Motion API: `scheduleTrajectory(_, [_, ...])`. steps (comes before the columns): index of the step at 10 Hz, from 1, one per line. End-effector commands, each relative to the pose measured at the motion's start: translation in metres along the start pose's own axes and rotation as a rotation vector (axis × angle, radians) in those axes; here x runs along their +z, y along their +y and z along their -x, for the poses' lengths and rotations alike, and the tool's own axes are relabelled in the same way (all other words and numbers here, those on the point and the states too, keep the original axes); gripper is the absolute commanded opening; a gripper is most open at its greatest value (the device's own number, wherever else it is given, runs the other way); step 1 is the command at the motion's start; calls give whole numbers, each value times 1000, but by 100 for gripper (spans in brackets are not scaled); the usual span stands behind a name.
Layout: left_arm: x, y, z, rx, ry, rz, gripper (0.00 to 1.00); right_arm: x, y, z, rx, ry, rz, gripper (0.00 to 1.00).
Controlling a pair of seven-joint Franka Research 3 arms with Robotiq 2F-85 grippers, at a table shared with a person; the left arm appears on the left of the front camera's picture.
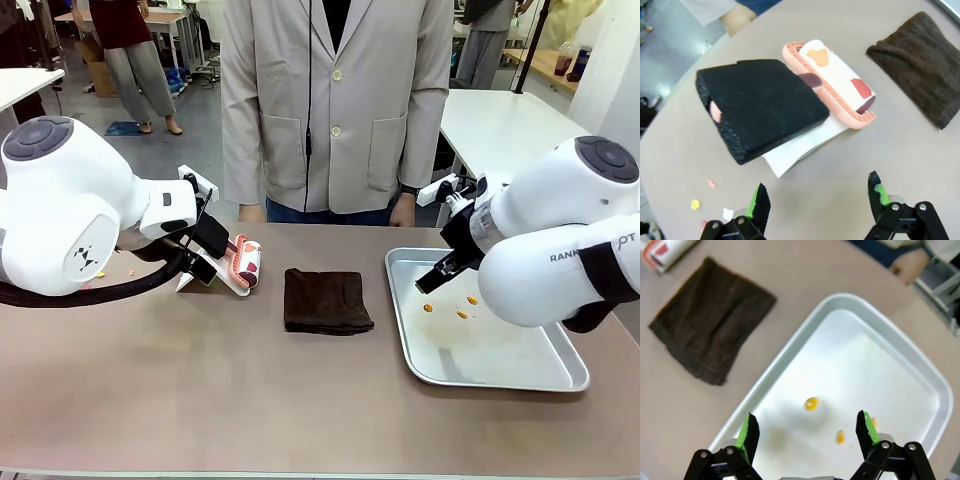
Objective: Clean the surface of the table.
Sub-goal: Hold the Lint Roller with your left hand and the towel with your right hand.
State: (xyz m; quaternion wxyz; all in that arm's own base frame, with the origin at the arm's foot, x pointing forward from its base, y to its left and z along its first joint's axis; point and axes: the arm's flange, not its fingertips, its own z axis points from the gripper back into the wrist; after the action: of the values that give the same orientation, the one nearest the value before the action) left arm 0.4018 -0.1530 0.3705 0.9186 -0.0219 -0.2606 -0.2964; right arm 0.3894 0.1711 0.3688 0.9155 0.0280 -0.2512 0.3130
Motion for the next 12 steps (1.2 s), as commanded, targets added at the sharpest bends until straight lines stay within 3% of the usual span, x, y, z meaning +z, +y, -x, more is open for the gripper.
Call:
scheduleTrajectory(1, [27,14,9,44,67,176,100,29,-5,-4,-145,131,-141,100])
scheduleTrajectory(2, [43,19,12,126,114,259,100,45,-6,-6,-296,167,-176,100])
scheduleTrajectory(4, [77,33,25,298,189,426,100,86,-12,-4,-456,189,-489,100])
scheduleTrajectory(6, [109,63,55,365,100,714,100,116,-30,12,-577,181,-727,100])
scheduleTrajectory(7, [120,90,78,436,38,803,100,127,-46,28,-647,153,-817,100])
scheduleTrajectory(10, [129,187,168,683,-161,953,100,143,-117,97,-877,-5,-960,100])
scheduleTrajectory(12, [119,212,215,829,-248,992,100,151,-159,152,-1004,-190,-1016,100])
